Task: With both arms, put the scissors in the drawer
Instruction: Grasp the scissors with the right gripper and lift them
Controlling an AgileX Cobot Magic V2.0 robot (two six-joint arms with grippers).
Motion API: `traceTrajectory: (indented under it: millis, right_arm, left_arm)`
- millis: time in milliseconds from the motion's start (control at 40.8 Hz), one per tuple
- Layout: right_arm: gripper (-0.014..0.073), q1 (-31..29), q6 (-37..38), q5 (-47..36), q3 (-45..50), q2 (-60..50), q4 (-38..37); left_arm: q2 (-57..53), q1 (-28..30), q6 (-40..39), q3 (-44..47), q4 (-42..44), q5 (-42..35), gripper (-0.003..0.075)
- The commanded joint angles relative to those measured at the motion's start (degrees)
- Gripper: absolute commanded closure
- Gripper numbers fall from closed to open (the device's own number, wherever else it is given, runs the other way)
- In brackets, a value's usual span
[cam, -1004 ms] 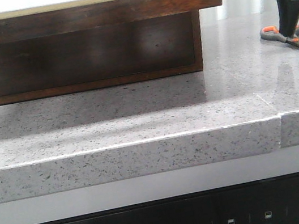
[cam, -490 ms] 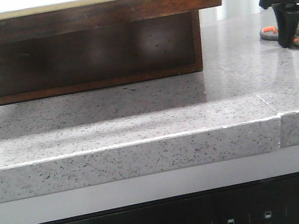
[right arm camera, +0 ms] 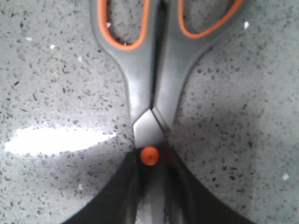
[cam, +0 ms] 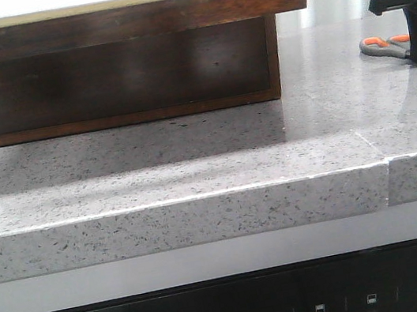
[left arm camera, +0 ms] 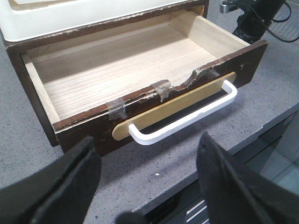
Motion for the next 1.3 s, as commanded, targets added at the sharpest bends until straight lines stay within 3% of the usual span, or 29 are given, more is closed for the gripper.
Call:
traceTrajectory:
  millis: [0, 539, 784, 1151, 1274]
  right_arm:
    - [0.0485, 0.04, -0.20, 1.21, -1.12, -4.21, 1.59]
    - [0.0485, 0.37, -0.26, 2.57, -1.12, -21.75, 1.65]
    - [0.0485, 3.04, -2.91, -0.63, -1.24, -32.58, 1.77]
    - [0.0485, 16.08, -15.08, -0.66, -9.72, -36.86, 8.49]
    - [0.0485, 21.80, -23.31, -2.32, -10.09, -36.80, 11.45]
  left_arm:
    - [0.29, -0.50, -0.51, -1.84, -1.17, -4.27, 0.0280]
    - [0.29, -0.50, -0.51, -1.84, -1.17, -4.27, 0.0280]
    - [0.29, -0.50, -0.51, -1.84, -1.17, -4.27, 0.0280]
    - [0.29, -0.50, -0.51, -1.84, -1.17, -4.27, 0.0280]
    - [0.29, -0.50, -0.51, -1.84, -1.17, -4.27, 0.0280]
